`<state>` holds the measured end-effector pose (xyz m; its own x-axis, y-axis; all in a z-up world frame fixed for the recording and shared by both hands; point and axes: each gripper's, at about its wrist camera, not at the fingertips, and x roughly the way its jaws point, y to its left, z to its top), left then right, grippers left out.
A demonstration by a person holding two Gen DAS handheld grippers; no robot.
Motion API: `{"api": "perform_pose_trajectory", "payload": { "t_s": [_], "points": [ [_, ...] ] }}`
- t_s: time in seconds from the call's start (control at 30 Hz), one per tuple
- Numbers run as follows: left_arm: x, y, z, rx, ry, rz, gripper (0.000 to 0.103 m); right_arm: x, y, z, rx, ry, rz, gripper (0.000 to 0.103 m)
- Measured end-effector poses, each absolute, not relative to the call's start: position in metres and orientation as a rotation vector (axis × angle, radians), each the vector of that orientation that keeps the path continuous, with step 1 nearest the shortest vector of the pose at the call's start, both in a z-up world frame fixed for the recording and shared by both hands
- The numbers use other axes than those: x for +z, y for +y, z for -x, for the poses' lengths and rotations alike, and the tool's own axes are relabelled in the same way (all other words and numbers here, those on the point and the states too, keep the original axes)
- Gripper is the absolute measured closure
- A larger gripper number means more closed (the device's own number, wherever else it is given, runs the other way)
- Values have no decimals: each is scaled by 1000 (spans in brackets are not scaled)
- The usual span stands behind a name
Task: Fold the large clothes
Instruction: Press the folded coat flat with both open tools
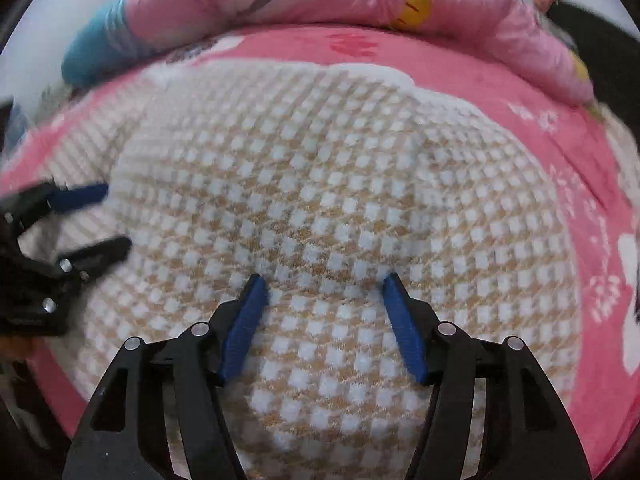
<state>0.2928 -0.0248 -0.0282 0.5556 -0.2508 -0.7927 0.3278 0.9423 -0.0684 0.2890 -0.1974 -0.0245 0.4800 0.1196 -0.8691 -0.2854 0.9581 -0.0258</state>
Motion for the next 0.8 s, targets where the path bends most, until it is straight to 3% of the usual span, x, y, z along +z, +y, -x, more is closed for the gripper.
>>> {"api": "perform_pose_trajectory", "payload": {
  "t_s": [0.17, 0.33, 0.53, 0.6, 0.67, 0.8],
  "points": [
    [12, -10, -244, -389, 819, -25, 28, 16, -191, -244, 315, 960, 156, 50],
    [-38, -19, -234, -314, 885, -55, 27, -38, -168, -230, 301, 966, 238, 50],
    [-3, 7, -204, -324, 789, 58, 28, 4, -183, -211, 331, 935, 176, 50],
    [-9, 20, -200, -267, 784, 41, 28, -14, -177, -207, 331, 962, 208, 50],
    [-41, 32, -215, -220, 895, 72, 28, -42, -175, -214, 321, 980, 215, 48],
    [-27, 38, -190, -240, 835, 103, 29, -24, -199, -214, 336, 1007, 75, 48]
  ]
}}
